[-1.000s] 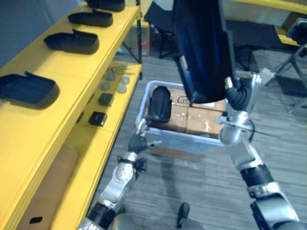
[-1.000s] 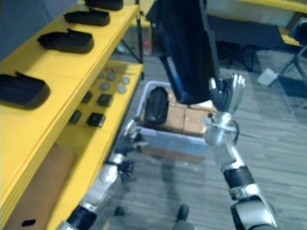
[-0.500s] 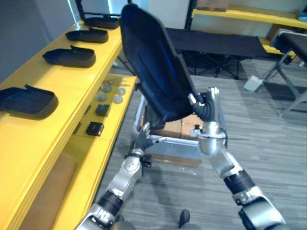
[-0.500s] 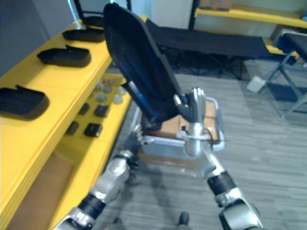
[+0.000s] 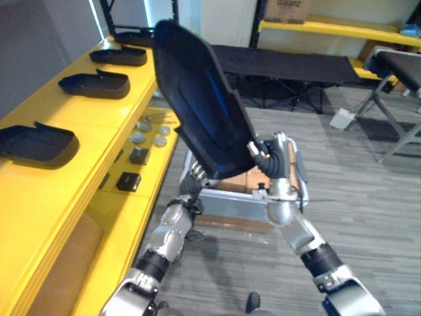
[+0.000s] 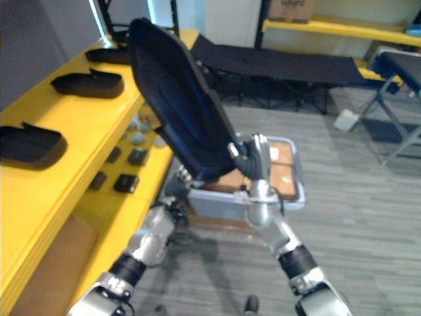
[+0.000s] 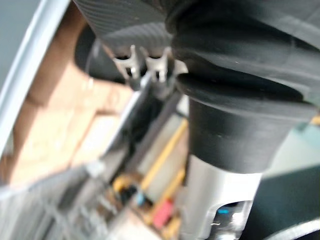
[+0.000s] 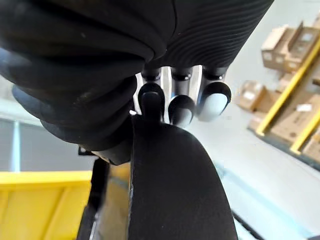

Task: Walk over and take plastic housings, then place them on the shelf

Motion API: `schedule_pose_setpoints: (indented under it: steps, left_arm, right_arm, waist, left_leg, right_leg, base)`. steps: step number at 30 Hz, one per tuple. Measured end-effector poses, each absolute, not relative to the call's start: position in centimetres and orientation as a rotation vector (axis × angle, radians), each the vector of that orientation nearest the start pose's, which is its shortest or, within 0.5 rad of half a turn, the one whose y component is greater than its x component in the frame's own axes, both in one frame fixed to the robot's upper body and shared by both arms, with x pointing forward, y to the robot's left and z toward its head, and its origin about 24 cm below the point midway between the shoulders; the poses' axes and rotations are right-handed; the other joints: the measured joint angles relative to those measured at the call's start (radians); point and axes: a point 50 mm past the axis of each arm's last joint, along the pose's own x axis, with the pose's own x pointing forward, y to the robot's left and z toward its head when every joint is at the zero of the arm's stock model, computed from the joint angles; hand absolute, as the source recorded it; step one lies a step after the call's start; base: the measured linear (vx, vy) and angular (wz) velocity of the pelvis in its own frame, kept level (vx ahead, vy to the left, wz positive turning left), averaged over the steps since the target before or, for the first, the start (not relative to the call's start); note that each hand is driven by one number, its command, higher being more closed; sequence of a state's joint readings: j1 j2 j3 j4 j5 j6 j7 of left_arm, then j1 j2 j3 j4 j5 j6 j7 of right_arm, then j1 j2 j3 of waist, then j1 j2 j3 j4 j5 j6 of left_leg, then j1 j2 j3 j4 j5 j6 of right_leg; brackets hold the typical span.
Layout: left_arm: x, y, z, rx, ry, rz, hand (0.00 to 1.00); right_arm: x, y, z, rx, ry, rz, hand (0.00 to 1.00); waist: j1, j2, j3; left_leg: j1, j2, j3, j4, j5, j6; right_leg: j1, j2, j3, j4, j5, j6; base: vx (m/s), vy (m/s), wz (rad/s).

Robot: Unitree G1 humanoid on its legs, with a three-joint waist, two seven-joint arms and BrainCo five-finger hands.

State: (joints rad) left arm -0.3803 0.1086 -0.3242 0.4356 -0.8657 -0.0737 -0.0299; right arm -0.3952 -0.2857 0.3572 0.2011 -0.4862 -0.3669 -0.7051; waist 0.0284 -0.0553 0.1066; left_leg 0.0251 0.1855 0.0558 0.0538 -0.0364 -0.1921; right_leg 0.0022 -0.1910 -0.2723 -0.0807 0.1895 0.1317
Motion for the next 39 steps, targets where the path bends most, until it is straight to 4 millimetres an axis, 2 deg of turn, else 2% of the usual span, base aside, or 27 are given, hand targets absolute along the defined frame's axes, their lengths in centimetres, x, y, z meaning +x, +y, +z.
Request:
schedule_pose_setpoints:
  steps: [7,12,15,20,21,24,26,31,39]
  left_arm:
    - [30.6,9.3,3.3,-0.627,0.163,-0.36,0.0]
    - [30.2,10.1,2.9,-0.6,0.162,-0.424,0.0]
    - [30.1,11.1,2.2,-0.452,0.18,-0.43,0.0]
    - [28.2,12.8,-1.1,-0.201,0.316,-0.491,0.0]
    - [28.0,12.9,-1.4,-0.201,0.329,-0.503,0.0]
    - [27.1,13.3,-2.2,-0.25,0.375,-0.529,0.0]
    - [26.8,13.1,-2.4,-0.358,0.373,-0.536,0.0]
    - [26.7,12.9,-1.9,-0.52,0.319,-0.588,0.0]
    - [26.8,12.9,-1.3,-0.675,0.266,-0.577,0.0]
  right_arm:
    - [28.9,-11.2,12.1,-0.546,-0.785,-0.168,1.0]
    - [28.7,-11.8,11.3,-0.613,-0.771,-0.155,1.0]
    - [28.6,-11.9,11.1,-0.62,-0.767,-0.155,1.0]
    - [28.7,-12.5,11.2,-0.647,-0.77,-0.156,1.0]
    - [28.7,-12.6,11.2,-0.652,-0.771,-0.156,1.0]
    - [28.7,-12.9,11.2,-0.674,-0.768,-0.142,1.0]
    - [28.7,-13.1,11.1,-0.689,-0.763,-0.128,1.0]
    - [28.6,-13.3,10.8,-0.704,-0.751,-0.114,1.0]
    - [28.1,-13.4,10.0,-0.7,-0.728,-0.101,1.0]
  waist:
    - [0.001,0.002,-0.011]
    - [0.002,0.002,-0.011]
    - [0.001,0.002,-0.012]
    - [0.001,0.01,-0.016]
    - [0.001,0.01,-0.016]
    - [0.0,0.012,-0.017]
    - [0.001,0.017,-0.021]
    - [0.001,0.033,-0.03]
    - [0.001,0.033,-0.031]
  left_leg:
    - [0.008,0.0,0.002,-0.011,0.004,0.0]
    - [0.008,0.0,0.002,-0.014,0.005,-0.001]
    - [0.008,0.0,0.002,-0.014,0.005,-0.001]
    - [0.008,0.0,0.003,-0.014,0.004,-0.001]
    - [0.008,0.0,0.003,-0.014,0.004,-0.001]
    - [0.008,0.0,0.003,-0.014,0.004,-0.001]
    - [0.008,0.0,0.003,-0.015,0.004,-0.001]
    - [0.009,0.001,0.003,-0.017,0.004,-0.001]
    - [0.01,0.001,0.001,-0.017,0.005,-0.001]
  right_leg:
    - [0.001,0.0,0.0,0.0,-0.001,0.0]
    - [0.0,0.0,-0.001,0.0,-0.001,0.0]
    - [0.0,0.0,-0.001,0.0,-0.001,0.0]
    - [-0.001,0.0,-0.001,-0.001,-0.002,0.001]
    - [-0.001,0.0,-0.001,-0.001,-0.002,0.001]
    - [-0.002,0.0,-0.001,-0.009,-0.006,0.0]
    - [-0.002,0.0,-0.002,-0.009,-0.01,0.0]
    - [-0.002,0.0,-0.004,-0.009,-0.01,0.0]
    - [0.001,-0.001,-0.01,-0.009,-0.02,-0.002]
  base:
    - [0.0,0.0,0.0]
    - [0.0,0.0,0.0]
    - [0.0,0.0,0.0]
    - [0.0,0.0,0.0]
    - [0.0,0.0,0.0]
    - [0.0,0.0,0.0]
    - [0.0,0.0,0.0]
    - [0.0,0.0,0.0]
    - [0.0,0.0,0.0]
